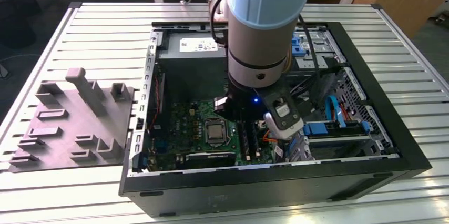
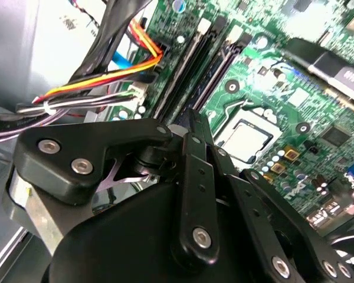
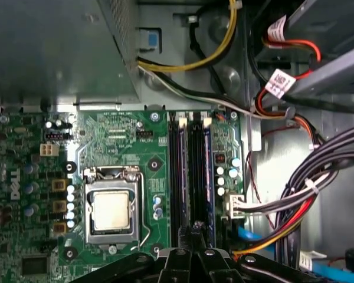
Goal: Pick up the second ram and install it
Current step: 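Press down the second ram until it locks into place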
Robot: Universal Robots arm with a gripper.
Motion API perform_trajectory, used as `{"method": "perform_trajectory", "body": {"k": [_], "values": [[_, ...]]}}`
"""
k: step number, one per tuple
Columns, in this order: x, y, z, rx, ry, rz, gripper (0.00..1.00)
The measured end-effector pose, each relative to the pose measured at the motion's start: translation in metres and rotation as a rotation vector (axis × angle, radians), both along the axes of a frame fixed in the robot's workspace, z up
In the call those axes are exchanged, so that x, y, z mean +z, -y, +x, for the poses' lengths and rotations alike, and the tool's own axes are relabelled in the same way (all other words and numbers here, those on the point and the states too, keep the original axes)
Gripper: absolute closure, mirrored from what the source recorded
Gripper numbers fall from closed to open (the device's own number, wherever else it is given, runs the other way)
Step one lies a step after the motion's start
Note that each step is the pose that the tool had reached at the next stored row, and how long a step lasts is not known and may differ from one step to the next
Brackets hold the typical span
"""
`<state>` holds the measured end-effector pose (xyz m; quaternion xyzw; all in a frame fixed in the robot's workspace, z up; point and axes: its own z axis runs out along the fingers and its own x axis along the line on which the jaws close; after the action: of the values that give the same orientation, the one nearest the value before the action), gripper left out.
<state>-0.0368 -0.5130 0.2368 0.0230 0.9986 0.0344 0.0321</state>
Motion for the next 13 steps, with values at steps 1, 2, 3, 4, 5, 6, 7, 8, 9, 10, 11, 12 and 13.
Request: {"method": "perform_trajectory", "body": {"k": [1,2,3,4,5,6,7,8,9,10,11,12,13], "values": [[-0.0001,0.0012,0.0,0.0,-0.0001,-0.0001,0.9],[-0.0003,0.0022,0.0,0.0,0.0,-0.0002,0.9],[-0.0005,0.0029,-0.0001,0.0,0.0,-0.0004,0.9],[-0.0007,0.0034,-0.0001,-0.001,0.0,-0.0007,0.9],[-0.001,0.0037,-0.0001,-0.001,0.0,-0.0008,0.9],[-0.0015,0.0041,-0.0001,0.0,0.0001,-0.0008,0.9],[-0.002,0.0044,-0.0001,-0.001,0.0,-0.0008,0.9],[-0.0025,0.0048,-0.0001,0.0,0.0001,-0.001,0.9],[-0.0028,0.0053,-0.0001,0.0,-0.0001,-0.0015,0.9],[-0.003,0.006,-0.0001,0.0,0.0,-0.0016,0.9],[-0.0032,0.0069,0.0,0.0,-0.0001,-0.0018,0.9],[-0.0035,0.0076,-0.0001,0.0,0.0,-0.0019,0.9],[-0.0037,0.0082,-0.0001,0.0,0.0,-0.0023,0.9]]}}
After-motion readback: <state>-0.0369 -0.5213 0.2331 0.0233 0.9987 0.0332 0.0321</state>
